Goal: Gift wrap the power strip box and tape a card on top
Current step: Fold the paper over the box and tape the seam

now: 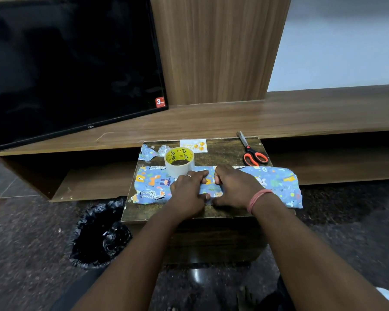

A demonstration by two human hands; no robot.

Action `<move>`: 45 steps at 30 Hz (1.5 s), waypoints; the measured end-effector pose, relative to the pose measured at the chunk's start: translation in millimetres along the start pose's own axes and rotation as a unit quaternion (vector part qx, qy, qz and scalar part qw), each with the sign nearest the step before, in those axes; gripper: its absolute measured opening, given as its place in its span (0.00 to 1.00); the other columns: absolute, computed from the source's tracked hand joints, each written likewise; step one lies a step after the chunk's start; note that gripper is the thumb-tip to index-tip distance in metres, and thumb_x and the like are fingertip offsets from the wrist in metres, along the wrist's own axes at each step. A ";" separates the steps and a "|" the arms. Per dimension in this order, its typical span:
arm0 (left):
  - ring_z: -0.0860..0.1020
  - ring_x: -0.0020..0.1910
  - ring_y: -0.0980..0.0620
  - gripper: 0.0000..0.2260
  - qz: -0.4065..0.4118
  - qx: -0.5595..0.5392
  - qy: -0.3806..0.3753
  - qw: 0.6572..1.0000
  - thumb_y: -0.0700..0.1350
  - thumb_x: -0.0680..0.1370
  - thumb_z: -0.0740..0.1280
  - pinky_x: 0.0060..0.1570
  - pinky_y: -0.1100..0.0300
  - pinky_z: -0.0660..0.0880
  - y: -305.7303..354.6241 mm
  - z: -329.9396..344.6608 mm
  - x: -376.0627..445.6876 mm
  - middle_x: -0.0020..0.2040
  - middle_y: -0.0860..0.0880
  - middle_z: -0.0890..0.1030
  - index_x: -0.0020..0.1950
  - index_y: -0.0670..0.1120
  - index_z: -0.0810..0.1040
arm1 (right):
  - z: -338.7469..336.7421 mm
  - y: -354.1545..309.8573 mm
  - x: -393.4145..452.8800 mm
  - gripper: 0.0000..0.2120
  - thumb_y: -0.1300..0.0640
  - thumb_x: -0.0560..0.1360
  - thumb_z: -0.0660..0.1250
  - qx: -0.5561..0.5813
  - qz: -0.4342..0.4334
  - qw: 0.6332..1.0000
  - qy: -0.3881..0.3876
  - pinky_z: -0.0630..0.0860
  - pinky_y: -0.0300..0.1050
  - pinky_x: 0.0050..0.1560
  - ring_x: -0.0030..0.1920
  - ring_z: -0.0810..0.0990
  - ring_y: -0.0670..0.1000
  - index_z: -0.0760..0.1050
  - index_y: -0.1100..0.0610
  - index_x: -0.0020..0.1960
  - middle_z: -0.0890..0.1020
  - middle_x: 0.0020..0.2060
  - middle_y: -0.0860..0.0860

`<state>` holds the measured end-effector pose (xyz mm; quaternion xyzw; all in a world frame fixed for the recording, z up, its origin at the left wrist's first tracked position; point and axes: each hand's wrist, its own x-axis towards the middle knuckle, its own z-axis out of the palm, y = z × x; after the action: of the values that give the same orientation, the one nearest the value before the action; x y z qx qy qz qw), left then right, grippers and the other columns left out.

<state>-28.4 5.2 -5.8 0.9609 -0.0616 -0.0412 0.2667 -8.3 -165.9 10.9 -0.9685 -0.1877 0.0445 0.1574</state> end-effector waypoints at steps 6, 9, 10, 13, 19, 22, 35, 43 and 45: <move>0.72 0.65 0.51 0.24 0.008 -0.055 -0.002 0.998 0.44 0.78 0.71 0.69 0.53 0.65 1.4 -7.0 -2.3 0.62 0.54 0.77 0.74 0.55 0.73 | -4.7 0.0 3.5 0.28 0.40 0.61 0.81 0.057 0.032 0.997 -0.047 0.74 0.47 0.43 0.44 0.76 0.50 0.68 0.49 0.49 0.75 0.48 0.47; 0.79 0.49 0.59 0.18 -0.002 -0.196 0.055 0.979 0.32 0.77 0.62 0.57 0.56 0.76 2.1 -20.0 -7.2 0.50 0.55 0.83 0.58 0.51 0.83 | -9.3 -5.4 9.0 0.26 0.41 0.62 0.81 0.101 0.039 0.993 -0.055 0.68 0.45 0.37 0.39 0.73 0.45 0.70 0.49 0.49 0.74 0.43 0.44; 0.80 0.47 0.60 0.19 -0.010 -0.230 0.083 0.970 0.30 0.76 0.60 0.52 0.59 0.77 2.6 -25.3 -8.7 0.46 0.55 0.84 0.52 0.50 0.84 | -9.0 -8.3 12.4 0.24 0.41 0.64 0.80 0.120 0.038 0.991 -0.043 0.68 0.44 0.37 0.38 0.73 0.44 0.71 0.49 0.49 0.73 0.41 0.43; 0.80 0.44 0.59 0.19 -0.019 -0.271 0.199 0.942 0.30 0.73 0.59 0.44 0.60 0.75 -1.2 -40.1 -9.2 0.41 0.55 0.83 0.44 0.52 0.83 | -4.7 -16.8 24.6 0.15 0.46 0.72 0.76 0.178 0.040 0.983 0.027 0.70 0.45 0.36 0.37 0.77 0.49 0.72 0.50 0.48 0.77 0.38 0.46; 0.61 0.73 0.46 0.29 -0.074 -0.001 0.164 0.984 0.35 0.70 0.68 0.70 0.50 0.58 -31.8 -62.7 7.2 0.73 0.53 0.72 0.69 0.56 0.75 | 12.7 -23.4 48.7 0.14 0.55 0.71 0.75 0.208 0.064 0.964 0.151 0.75 0.49 0.50 0.47 0.78 0.53 0.75 0.52 0.53 0.78 0.42 0.47; 0.57 0.78 0.48 0.26 -0.077 0.055 0.104 0.990 0.43 0.73 0.73 0.73 0.52 0.51 -45.7 -63.5 17.1 0.77 0.53 0.68 0.70 0.58 0.76 | 21.4 -31.4 53.4 0.24 0.48 0.68 0.77 0.207 0.081 0.965 0.141 0.72 0.57 0.61 0.57 0.75 0.55 0.73 0.50 0.61 0.78 0.51 0.47; 0.81 0.40 0.53 0.12 -0.039 -0.127 0.115 0.984 0.40 0.72 0.79 0.36 0.58 0.77 -48.0 -65.1 32.0 0.47 0.53 0.80 0.48 0.54 0.80 | 21.1 -48.3 58.5 0.46 0.41 0.64 0.81 0.270 0.058 0.943 0.185 0.71 0.56 0.66 0.65 0.73 0.54 0.66 0.53 0.75 0.76 0.65 0.51; 0.81 0.32 0.47 0.09 -0.032 -0.170 0.111 0.979 0.42 0.76 0.76 0.26 0.60 0.74 -52.2 -65.1 33.0 0.49 0.47 0.81 0.49 0.54 0.79 | 18.2 -51.8 57.1 0.36 0.50 0.70 0.79 0.317 0.034 0.924 0.210 0.75 0.52 0.64 0.64 0.76 0.49 0.68 0.53 0.74 0.77 0.66 0.48; 0.80 0.30 0.48 0.07 -0.029 -0.179 0.107 0.978 0.40 0.78 0.73 0.27 0.57 0.75 -50.8 -65.5 32.2 0.47 0.46 0.83 0.49 0.51 0.79 | 17.0 -51.0 56.6 0.34 0.52 0.71 0.78 0.314 0.034 0.924 0.216 0.75 0.53 0.64 0.64 0.76 0.51 0.69 0.54 0.74 0.77 0.66 0.48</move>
<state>15.7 77.2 22.3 0.8978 0.0039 0.0434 0.4383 23.7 -94.8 9.7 -0.8617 -0.0923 -0.1036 0.4881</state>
